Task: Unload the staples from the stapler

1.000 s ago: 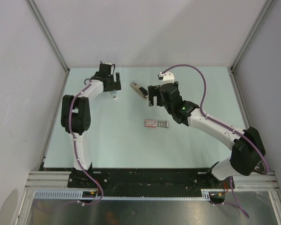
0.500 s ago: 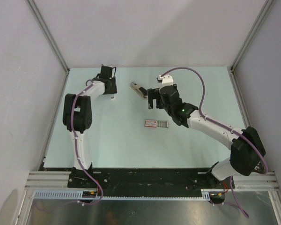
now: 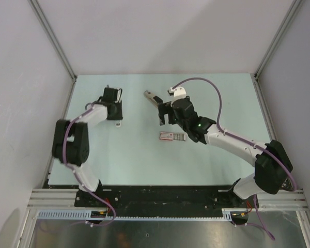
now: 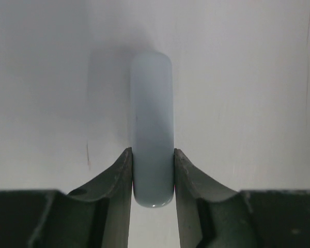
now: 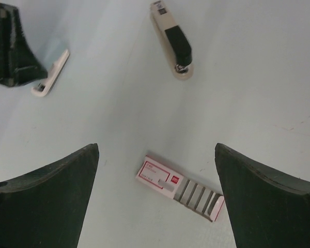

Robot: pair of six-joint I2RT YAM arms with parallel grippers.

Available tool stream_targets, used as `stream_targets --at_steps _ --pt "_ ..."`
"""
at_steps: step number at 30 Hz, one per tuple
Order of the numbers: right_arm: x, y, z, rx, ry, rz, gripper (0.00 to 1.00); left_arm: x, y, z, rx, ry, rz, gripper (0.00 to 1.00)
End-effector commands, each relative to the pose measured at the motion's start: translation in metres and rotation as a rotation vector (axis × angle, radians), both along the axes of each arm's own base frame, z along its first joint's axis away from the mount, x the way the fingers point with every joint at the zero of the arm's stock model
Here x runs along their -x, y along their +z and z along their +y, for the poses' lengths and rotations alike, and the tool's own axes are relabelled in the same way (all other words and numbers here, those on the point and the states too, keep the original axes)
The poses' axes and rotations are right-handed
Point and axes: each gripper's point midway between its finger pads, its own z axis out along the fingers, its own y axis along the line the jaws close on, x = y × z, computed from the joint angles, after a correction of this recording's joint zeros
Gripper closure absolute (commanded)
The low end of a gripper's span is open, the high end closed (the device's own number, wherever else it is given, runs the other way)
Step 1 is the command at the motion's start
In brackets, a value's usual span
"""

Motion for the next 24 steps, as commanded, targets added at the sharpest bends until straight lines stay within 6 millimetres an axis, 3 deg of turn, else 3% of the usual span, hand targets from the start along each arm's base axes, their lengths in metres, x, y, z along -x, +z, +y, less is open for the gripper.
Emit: stream_targets --at_steps 1,4,8,15,20,22,24 --pt "0.013 0.009 0.011 -0.018 0.021 -0.044 0.01 0.059 0.031 -0.004 0.022 -0.125 -0.034 0.77" --pt "0.019 -0.001 0.013 -0.010 0.019 -0.023 0.01 0.093 0.032 -0.002 0.011 -0.180 -0.037 0.75" --pt "0.025 -0.013 0.020 -0.013 0.021 0.014 0.01 0.119 0.028 -0.006 0.009 -0.223 -0.036 0.71" --pt "0.036 -0.018 0.028 -0.013 0.035 0.035 0.01 0.147 0.003 -0.032 0.043 -0.301 0.040 0.67" --pt "0.043 -0.021 0.031 -0.011 0.052 0.055 0.00 0.157 0.002 -0.046 0.092 -0.369 0.046 0.58" --pt "0.046 -0.022 0.035 -0.013 0.059 0.057 0.01 0.158 0.004 -0.049 0.102 -0.376 0.043 0.51" --pt "0.048 -0.023 0.039 -0.023 0.066 0.061 0.01 0.159 0.003 -0.050 0.108 -0.380 0.047 0.33"
